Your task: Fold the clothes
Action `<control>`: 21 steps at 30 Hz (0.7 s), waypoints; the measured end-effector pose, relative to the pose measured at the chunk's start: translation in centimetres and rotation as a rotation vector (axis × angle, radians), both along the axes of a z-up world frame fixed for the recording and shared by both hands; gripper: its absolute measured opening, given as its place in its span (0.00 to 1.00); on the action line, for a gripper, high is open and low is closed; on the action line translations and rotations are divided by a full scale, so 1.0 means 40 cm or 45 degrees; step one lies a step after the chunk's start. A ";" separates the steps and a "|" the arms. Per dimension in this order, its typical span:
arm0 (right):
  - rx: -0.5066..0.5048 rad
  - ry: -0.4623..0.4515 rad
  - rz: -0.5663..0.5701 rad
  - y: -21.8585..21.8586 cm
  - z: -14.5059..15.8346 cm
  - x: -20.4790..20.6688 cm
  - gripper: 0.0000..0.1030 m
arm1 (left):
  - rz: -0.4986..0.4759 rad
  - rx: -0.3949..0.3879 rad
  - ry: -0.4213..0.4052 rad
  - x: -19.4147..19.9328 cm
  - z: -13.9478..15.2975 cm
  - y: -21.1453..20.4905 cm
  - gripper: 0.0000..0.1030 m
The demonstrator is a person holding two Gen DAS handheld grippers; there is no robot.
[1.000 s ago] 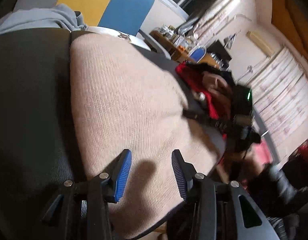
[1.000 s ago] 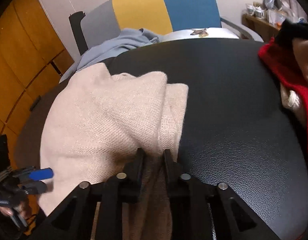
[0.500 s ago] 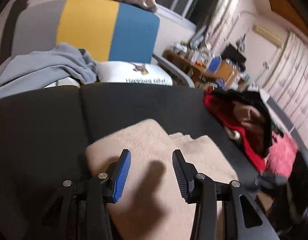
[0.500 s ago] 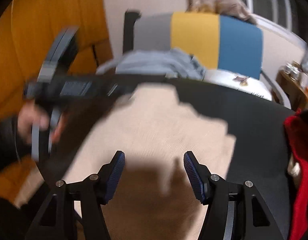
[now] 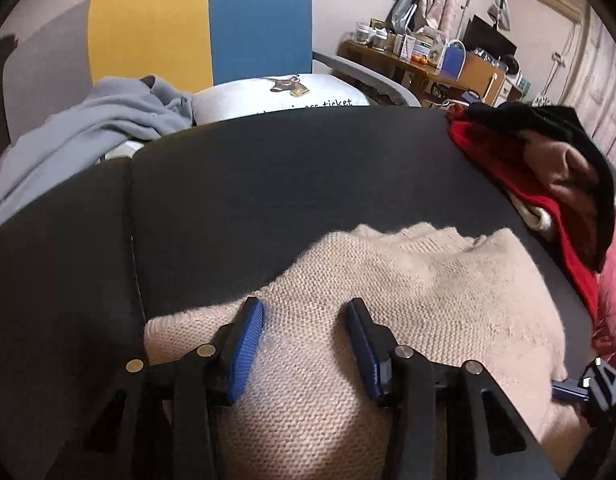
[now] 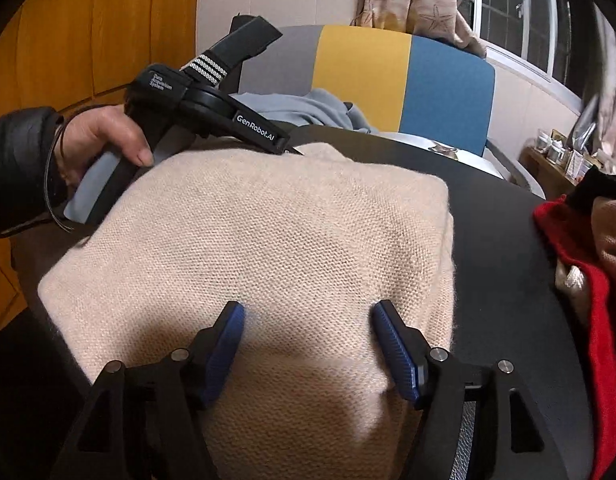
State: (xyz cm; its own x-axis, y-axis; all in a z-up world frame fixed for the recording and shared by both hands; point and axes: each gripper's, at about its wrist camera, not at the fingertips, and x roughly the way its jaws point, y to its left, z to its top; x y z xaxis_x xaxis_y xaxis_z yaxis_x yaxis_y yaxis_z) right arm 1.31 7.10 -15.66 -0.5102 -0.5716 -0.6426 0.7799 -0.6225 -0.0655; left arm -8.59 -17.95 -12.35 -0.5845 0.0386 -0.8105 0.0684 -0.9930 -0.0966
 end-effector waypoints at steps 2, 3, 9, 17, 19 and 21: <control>-0.015 -0.012 -0.014 0.005 0.004 0.004 0.68 | 0.015 0.059 0.033 0.011 0.020 -0.023 0.44; -0.023 -0.023 -0.020 0.012 0.008 0.011 0.69 | 0.040 0.129 0.074 0.033 0.034 -0.041 0.44; -0.069 -0.130 0.093 0.024 0.031 0.046 1.00 | 0.165 0.521 0.216 0.213 0.060 -0.146 0.45; -0.298 -0.439 0.018 0.109 0.114 -0.007 1.00 | 0.258 0.846 0.192 0.398 -0.012 -0.199 0.48; -0.331 -0.476 -0.080 0.150 0.132 -0.035 1.00 | 0.303 0.851 0.238 0.433 -0.007 -0.195 0.49; -0.323 -0.455 -0.150 0.177 0.154 -0.055 1.00 | 0.318 0.804 0.277 0.459 0.015 -0.175 0.49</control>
